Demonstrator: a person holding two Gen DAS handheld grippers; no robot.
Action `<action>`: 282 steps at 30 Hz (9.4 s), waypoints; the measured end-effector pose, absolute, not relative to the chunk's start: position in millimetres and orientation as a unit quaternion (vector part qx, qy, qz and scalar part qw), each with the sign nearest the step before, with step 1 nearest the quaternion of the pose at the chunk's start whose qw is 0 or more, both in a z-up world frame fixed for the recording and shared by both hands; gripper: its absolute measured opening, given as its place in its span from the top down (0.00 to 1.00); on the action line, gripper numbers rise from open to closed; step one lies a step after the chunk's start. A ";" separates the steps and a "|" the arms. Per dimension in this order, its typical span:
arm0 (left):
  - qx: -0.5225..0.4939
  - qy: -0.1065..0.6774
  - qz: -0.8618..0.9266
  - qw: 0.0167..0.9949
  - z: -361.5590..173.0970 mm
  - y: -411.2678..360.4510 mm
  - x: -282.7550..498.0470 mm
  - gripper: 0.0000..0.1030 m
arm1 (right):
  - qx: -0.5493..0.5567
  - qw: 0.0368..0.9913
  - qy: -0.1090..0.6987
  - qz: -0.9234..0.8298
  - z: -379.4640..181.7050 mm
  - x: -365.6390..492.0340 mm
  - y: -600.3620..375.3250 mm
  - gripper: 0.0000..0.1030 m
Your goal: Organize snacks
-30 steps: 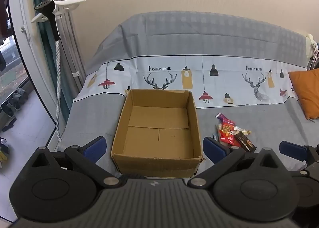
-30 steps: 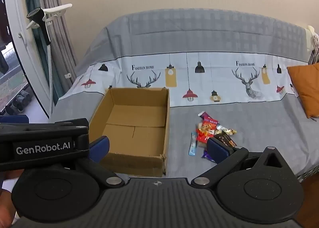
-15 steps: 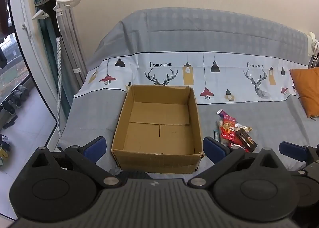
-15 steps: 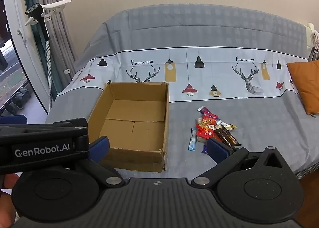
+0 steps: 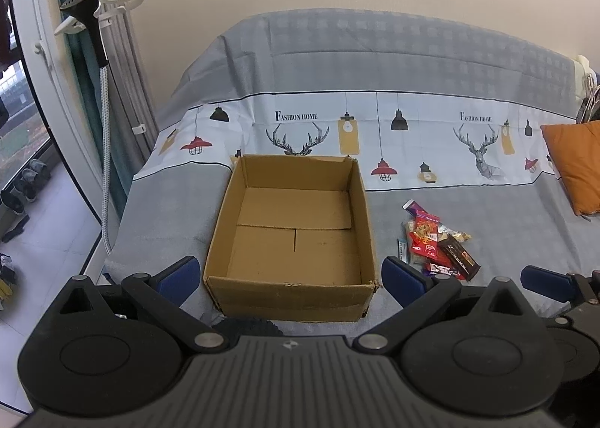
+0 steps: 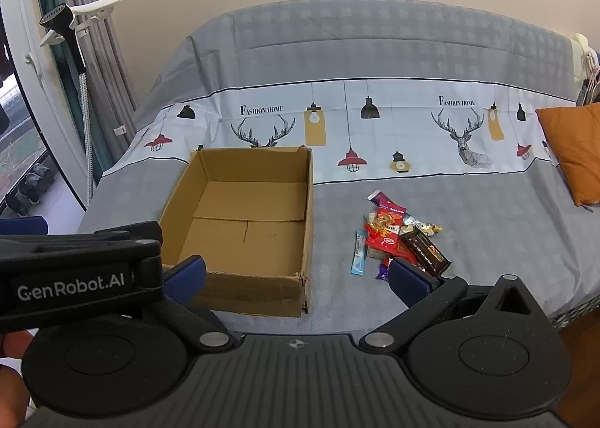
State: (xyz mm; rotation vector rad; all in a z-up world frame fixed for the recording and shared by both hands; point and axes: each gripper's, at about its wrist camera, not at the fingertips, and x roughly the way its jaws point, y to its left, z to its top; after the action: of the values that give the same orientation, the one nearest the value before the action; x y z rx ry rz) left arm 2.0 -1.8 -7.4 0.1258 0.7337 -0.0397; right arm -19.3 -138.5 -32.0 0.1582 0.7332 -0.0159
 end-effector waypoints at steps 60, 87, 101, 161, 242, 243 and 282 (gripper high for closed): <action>0.094 0.373 -0.004 0.923 -37.7 -27.5 7.8 0.00 | 0.113 0.925 0.364 0.015 -71.4 -14.6 -159.2 0.00; 0.093 0.454 -0.216 0.859 -290.6 -236.1 267.2 0.18 | 0.108 0.922 0.371 0.027 -336.5 131.1 -398.5 0.47; 0.109 0.451 -0.252 0.849 -327.9 -238.2 299.8 0.80 | 0.091 0.912 0.398 0.044 -363.8 190.8 -390.3 0.50; 0.014 0.413 -0.209 0.886 -188.0 -109.8 184.5 0.81 | 0.126 0.952 0.278 -0.028 -236.7 130.8 -322.2 0.60; -0.014 0.370 -0.062 0.927 -185.2 43.2 172.1 0.01 | 0.121 0.936 0.309 0.116 -239.2 150.6 -120.4 0.20; -0.012 0.370 -0.063 0.927 -181.8 39.2 167.6 0.01 | 0.127 0.938 0.302 0.114 -236.9 144.9 -126.5 0.16; -0.050 0.549 -0.268 0.790 -312.2 -208.7 207.0 0.44 | 0.100 0.941 0.320 0.039 -356.4 93.9 -376.1 0.53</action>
State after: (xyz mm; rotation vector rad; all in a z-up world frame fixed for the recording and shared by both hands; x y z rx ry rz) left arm 207.0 -208.7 -312.2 -0.1067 1.1811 -0.5775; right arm 93.9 -376.1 -356.4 0.2035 0.6525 0.0797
